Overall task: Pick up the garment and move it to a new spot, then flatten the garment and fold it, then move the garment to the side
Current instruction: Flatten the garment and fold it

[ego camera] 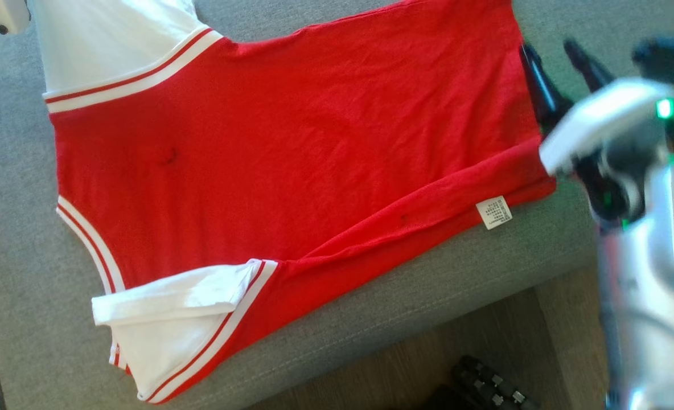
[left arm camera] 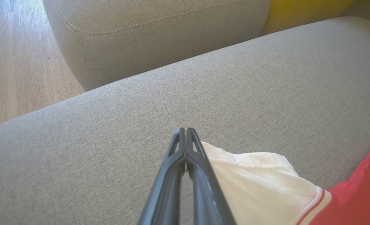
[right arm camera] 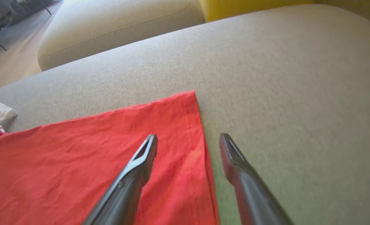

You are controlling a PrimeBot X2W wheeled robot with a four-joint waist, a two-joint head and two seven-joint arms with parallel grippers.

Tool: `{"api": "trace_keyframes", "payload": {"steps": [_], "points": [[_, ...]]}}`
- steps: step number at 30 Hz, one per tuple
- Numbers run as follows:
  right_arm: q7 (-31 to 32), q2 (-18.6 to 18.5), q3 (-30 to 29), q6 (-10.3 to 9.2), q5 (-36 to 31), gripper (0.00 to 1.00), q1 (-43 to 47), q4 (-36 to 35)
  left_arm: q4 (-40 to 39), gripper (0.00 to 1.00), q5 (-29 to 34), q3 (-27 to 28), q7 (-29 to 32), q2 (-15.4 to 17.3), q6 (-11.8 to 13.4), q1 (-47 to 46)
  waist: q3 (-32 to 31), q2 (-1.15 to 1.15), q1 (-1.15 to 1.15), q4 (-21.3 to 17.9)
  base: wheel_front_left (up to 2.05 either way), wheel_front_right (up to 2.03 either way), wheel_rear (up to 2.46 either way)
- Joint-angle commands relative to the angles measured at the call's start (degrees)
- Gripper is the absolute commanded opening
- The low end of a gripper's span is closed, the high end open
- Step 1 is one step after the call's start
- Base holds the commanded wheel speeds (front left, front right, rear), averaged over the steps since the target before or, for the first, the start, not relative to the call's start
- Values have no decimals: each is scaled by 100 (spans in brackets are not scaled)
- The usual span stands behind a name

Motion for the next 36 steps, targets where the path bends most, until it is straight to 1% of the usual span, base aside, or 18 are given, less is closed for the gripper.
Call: {"api": "trace_keyframes", "payload": {"steps": [1, 4, 7, 9, 12, 19, 27, 28, 29, 30, 31, 33, 34, 36], "points": [[167, -41, 181, -1, -236, 100, -479, 33, -165, 0, -28, 206, -45, 227, -28, -370, -8, 0, 0, -20, 0, 0, 0], [458, -41, 261, -1, -632, 100, -1305, 777, -208, 0, -13, 172, -16, 235, -46, -406, 11, 0, 0, -13, 0, 0, 0], [754, -41, 305, -1, -889, 100, -2019, 1578, -274, 0, 0, 123, 19, 196, -56, -432, 43, 0, 0, 62, 0, 0, 0], [982, -41, 353, -1, -989, 100, -2392, 2070, -318, 0, 17, 79, 47, 176, -64, -440, 63, 0, 0, 126, 0, 0, 0], [1212, -41, 478, -1, -1173, 100, -2806, 2614, -391, 0, 37, 30, 79, 140, -65, -468, 111, 0, 0, 232, 0, 0, 0], [1334, -48, 168, -1, -1813, 100, -3350, 3460, -495, 0, 50, -36, 114, 139, -55, -445, 187, 0, 0, 389, 0, 0, 0], [1361, -64, -99, -1, -2178, 100, -3648, 3895, -545, 0, 29, -51, 126, 184, -44, -412, 202, 0, 0, 438, 0, 0, 0], [1390, -72, -88, -1, -2233, 93, -3671, 3959, -546, 0, 25, -54, 128, 187, -44, -408, 199, 0, 0, 441, 0, 0, 0], [1419, -84, -52, -1, -2299, 92, -3689, 4013, -549, 0, 21, -58, 133, 189, -43, -405, 198, 0, 0, 443, 0, 0, 0], [1425, -89, -37, -1, -2339, 88, -3708, 4050, -553, 0, 19, -63, 140, 190, -42, -406, 200, 0, 0, 447, 0, 0, 0], [1420, -89, -38, -1, -2359, 79, -3722, 4079, -559, 0, 18, -68, 146, 191, -41, -408, 203, 0, 0, 450, 0, 0, 0], [1414, -86, -45, -1, -2378, 29, -3740, 4133, -574, 0, 20, -82, 156, 191, -39, -413, 205, 0, 0, 454, 0, 0, 0], [1413, -85, -48, -1, -2377, 0, -3751, 4158, -581, 0, 21, -88, 162, 192, -38, -416, 207, 0, 0, 456, 0, 0, 0], [1388, -81, -52, -1, -2363, 0, -3777, 4191, -599, 0, 36, -100, 147, 197, -35, -426, 210, 0, 0, 460, 0, 0, 0]]}}
